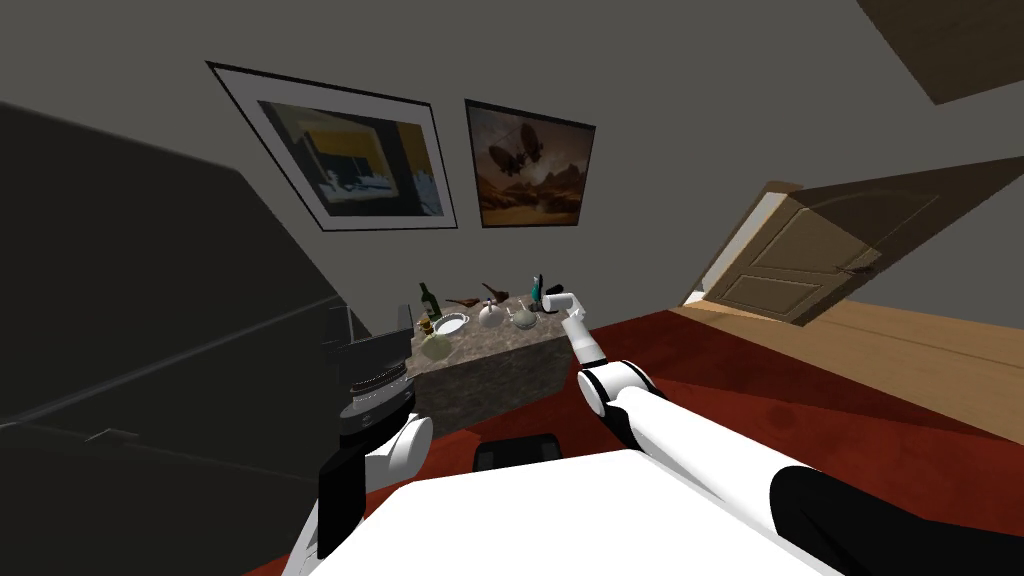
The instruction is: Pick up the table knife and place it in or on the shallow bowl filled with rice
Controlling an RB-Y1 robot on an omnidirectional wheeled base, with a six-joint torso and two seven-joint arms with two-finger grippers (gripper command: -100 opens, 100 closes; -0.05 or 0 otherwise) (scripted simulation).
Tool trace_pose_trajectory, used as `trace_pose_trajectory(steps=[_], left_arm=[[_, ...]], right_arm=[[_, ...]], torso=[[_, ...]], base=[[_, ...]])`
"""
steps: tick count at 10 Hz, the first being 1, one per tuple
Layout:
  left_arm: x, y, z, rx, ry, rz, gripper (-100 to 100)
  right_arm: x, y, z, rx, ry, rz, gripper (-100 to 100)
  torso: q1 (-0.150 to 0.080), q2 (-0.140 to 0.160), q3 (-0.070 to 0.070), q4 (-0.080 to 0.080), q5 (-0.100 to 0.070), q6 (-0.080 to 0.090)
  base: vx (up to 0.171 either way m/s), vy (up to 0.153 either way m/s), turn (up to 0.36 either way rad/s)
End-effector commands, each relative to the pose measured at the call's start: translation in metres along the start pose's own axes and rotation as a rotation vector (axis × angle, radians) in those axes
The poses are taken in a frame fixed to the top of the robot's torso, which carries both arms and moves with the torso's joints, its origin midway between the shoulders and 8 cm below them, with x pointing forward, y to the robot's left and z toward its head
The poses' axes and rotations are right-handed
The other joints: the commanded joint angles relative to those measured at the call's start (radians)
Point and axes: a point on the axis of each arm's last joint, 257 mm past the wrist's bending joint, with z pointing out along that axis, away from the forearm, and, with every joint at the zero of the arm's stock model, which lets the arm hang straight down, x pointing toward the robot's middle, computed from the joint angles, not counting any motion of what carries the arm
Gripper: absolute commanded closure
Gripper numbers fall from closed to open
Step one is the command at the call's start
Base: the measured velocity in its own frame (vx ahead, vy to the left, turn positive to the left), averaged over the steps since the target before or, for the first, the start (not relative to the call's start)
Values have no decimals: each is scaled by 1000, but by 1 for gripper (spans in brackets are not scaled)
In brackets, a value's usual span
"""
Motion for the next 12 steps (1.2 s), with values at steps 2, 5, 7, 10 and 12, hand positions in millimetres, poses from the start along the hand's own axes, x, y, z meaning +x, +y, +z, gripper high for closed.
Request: trace_pose_trajectory(steps=[2, 5, 7, 10, 12], left_arm=[[0, 0, 0, 0, 0, 0, 0], [0, 0, 0, 0, 0, 0, 0], [0, 0, 0, 0, 0, 0, 0], [0, 0, 0, 0, 0, 0, 0], [0, 0, 0, 0, 0, 0, 0]], right_arm=[[7, -4, -8, -12, 3, -7, 100], [7, -5, -6, -7, 5, -6, -100], [7, -5, -6, -7, 5, -6, -100], [16, -7, -13, -9, 6, -4, -100], [25, -10, -21, -11, 7, -2, -100]], torso=[[-1, -1, 0, 0, 0, -1], [-3, 3, 1, 0, -1, 2], [-3, 4, 2, 0, -1, 2], [-3, 4, 2, 0, -1, 2], [-4, 4, 2, 0, -1, 2]], base=[[60, -17, 293], [12, -3, 21], [0, 0, 0], [0, -4, 9], [-3, -23, 24]])
